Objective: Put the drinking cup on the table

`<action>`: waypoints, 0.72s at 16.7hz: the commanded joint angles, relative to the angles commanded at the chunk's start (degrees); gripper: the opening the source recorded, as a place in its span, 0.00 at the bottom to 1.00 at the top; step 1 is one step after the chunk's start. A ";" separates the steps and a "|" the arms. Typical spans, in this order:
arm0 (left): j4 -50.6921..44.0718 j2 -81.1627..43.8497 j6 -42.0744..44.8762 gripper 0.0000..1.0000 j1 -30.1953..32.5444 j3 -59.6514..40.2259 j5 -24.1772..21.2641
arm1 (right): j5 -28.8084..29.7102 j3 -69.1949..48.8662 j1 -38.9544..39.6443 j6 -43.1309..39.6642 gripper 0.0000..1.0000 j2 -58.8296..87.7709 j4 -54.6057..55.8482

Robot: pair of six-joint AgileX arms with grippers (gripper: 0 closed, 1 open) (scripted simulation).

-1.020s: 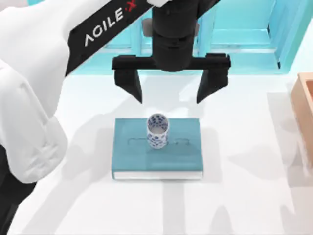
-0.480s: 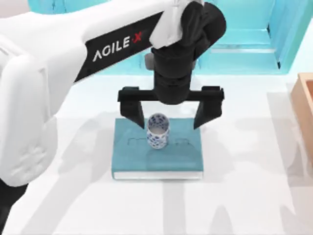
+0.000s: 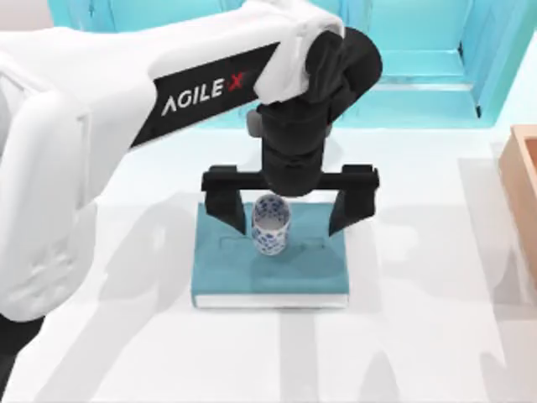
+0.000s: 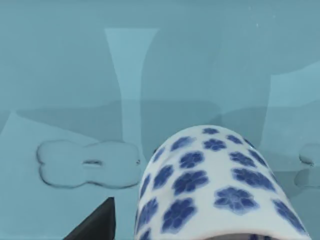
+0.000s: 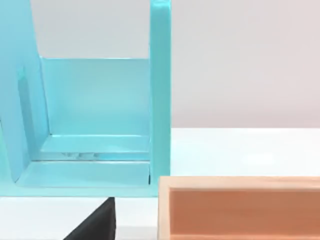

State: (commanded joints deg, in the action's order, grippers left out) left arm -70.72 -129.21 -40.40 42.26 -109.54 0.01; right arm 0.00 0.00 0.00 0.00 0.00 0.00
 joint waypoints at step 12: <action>0.00 0.00 0.00 0.10 0.00 0.00 0.00 | 0.00 0.00 0.00 0.00 1.00 0.00 0.00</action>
State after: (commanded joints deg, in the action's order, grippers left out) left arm -70.72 -129.21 -40.40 42.26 -109.54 0.01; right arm 0.00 0.00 0.00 0.00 0.00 0.00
